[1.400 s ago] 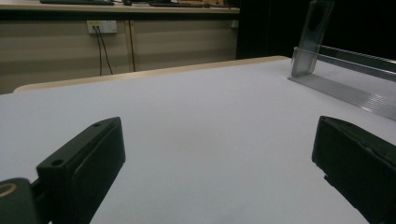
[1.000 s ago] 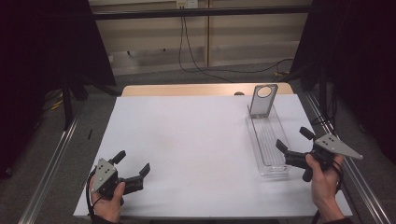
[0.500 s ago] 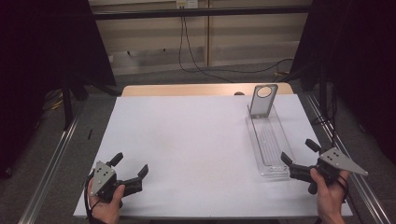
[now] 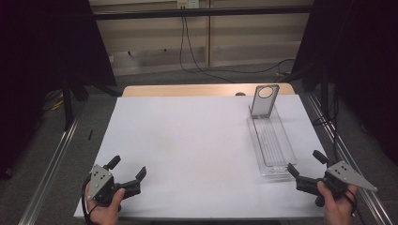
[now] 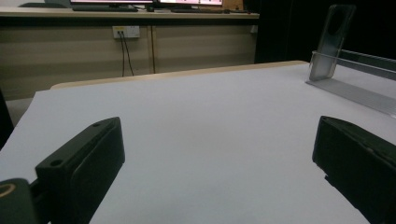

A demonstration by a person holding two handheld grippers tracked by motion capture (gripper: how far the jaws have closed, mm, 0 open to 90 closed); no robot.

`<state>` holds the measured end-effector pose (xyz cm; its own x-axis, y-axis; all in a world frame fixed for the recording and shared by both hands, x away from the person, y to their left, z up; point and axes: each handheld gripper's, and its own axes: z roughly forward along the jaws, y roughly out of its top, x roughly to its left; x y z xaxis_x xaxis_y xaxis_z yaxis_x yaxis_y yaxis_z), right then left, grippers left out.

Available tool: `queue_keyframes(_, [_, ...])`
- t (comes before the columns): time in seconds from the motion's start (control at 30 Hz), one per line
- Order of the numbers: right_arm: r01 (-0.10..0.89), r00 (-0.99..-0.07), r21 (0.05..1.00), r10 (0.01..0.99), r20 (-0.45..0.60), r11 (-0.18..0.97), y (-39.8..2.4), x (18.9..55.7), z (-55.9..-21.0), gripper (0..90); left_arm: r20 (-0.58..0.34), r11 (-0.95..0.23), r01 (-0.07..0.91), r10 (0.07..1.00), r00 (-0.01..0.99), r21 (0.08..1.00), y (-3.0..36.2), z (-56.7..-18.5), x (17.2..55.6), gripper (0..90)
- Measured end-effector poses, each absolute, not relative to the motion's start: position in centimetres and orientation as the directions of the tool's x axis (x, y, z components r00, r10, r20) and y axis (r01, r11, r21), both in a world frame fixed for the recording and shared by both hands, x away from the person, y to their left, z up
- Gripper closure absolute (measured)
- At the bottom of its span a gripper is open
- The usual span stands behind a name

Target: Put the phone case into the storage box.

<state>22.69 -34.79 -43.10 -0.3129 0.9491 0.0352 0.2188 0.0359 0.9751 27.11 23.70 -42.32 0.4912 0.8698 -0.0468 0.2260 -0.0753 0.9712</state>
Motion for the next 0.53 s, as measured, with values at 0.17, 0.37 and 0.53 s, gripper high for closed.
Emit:
queue_keyframes(0.17, [0.218, -0.288, 0.976, 0.957, 0.044, 0.021, -34.93, 22.13, -43.41, 0.0, -0.060, -0.065, 0.232, 0.868, 0.493, 0.971, 23.73, -42.44, 27.21, 2.4])
queue_keyframes(0.37, [0.219, -0.298, 0.976, 0.953, 0.063, 0.004, -34.69, 22.50, -43.59, 0.2, -0.050, -0.076, 0.229, 0.864, 0.501, 0.970, 23.60, -42.48, 27.42, 2.5])
queue_keyframes(0.53, [0.223, -0.301, 0.975, 0.952, 0.062, 0.007, -34.70, 22.66, -43.66, 0.1, -0.056, -0.072, 0.234, 0.864, 0.500, 0.970, 23.65, -42.44, 27.49, 2.7])
